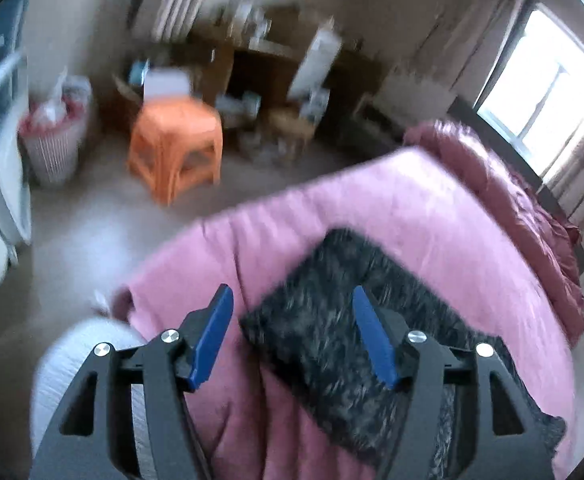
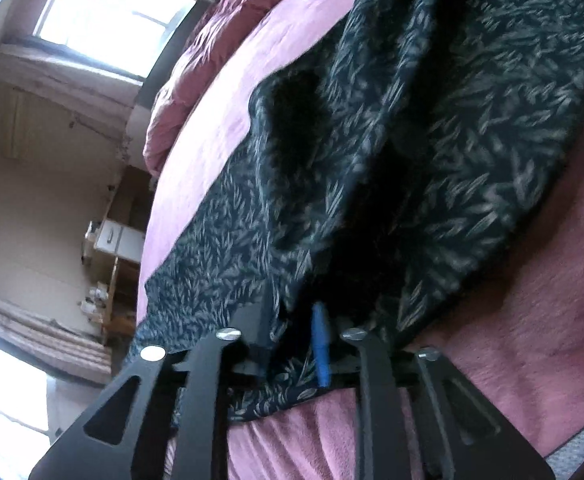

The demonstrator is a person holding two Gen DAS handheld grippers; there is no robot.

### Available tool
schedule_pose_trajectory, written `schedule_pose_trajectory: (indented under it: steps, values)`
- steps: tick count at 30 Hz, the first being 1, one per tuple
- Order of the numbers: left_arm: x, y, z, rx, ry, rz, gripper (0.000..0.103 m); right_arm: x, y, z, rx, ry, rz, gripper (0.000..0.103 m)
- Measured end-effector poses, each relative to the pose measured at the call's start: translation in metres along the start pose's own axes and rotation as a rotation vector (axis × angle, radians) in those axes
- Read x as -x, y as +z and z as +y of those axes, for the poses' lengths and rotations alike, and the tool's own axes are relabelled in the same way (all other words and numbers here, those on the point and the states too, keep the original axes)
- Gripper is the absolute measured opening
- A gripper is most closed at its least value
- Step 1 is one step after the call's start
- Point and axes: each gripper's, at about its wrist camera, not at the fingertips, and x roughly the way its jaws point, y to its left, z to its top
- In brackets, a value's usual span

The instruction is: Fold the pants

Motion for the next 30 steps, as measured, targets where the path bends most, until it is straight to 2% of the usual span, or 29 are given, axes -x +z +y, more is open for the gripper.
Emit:
schedule_pose_trajectory:
  steps: [2, 3, 5, 8, 12, 14, 16, 21, 23, 25, 26, 27, 28, 30]
  values:
    - [0.008, -0.002, -0.008, -0.023, -0.05, -0.032, 0.066, 0.007, 0.007, -0.002, -0.017, -0.018, -0.015, 0.035]
    - [0.008, -0.004, -0.016, -0.043, -0.1, -0.027, 0.07, 0.01, 0.01, -0.002, -0.015, -0.031, -0.019, 0.035]
    - [0.0, -0.013, -0.037, -0.109, -0.189, 0.02, 0.07, 0.02, 0.023, -0.004, -0.016, -0.068, -0.04, 0.035]
    - [-0.015, -0.038, -0.076, -0.218, -0.32, 0.106, 0.073, 0.036, 0.049, -0.021, -0.077, -0.064, -0.072, 0.035]
    - [-0.033, -0.07, -0.114, -0.335, -0.431, 0.195, 0.077, 0.044, 0.091, -0.051, -0.143, -0.094, -0.099, 0.035]
    - [-0.045, -0.082, -0.125, -0.386, -0.388, 0.221, 0.077, 0.044, 0.105, -0.068, -0.191, -0.098, -0.114, 0.035]
    - [-0.051, -0.093, -0.127, -0.406, -0.359, 0.239, 0.077, 0.047, 0.117, -0.086, -0.253, -0.063, -0.14, 0.035]
    - [-0.05, -0.11, -0.128, -0.497, -0.358, 0.171, 0.079, 0.05, 0.145, -0.108, -0.308, 0.017, -0.223, 0.034]
    - [-0.049, -0.115, -0.13, -0.523, -0.352, 0.149, 0.079, 0.044, 0.155, -0.111, -0.305, 0.002, -0.23, 0.034]
    - [-0.049, -0.114, -0.131, -0.523, -0.359, 0.14, 0.081, 0.036, 0.16, -0.113, -0.308, 0.009, -0.232, 0.027]
    - [-0.048, -0.113, -0.129, -0.523, -0.366, 0.137, 0.081, 0.032, 0.165, -0.113, -0.296, 0.009, -0.224, 0.019]
    - [-0.046, -0.115, -0.13, -0.525, -0.37, 0.134, 0.082, 0.03, 0.167, -0.112, -0.274, -0.001, -0.223, 0.008]
    - [-0.046, -0.115, -0.129, -0.528, -0.374, 0.13, 0.082, 0.03, 0.166, -0.108, -0.26, -0.003, -0.232, 0.003]
    - [-0.044, -0.119, -0.127, -0.525, -0.381, 0.125, 0.082, 0.042, 0.165, -0.095, -0.216, 0.017, -0.271, 0.002]
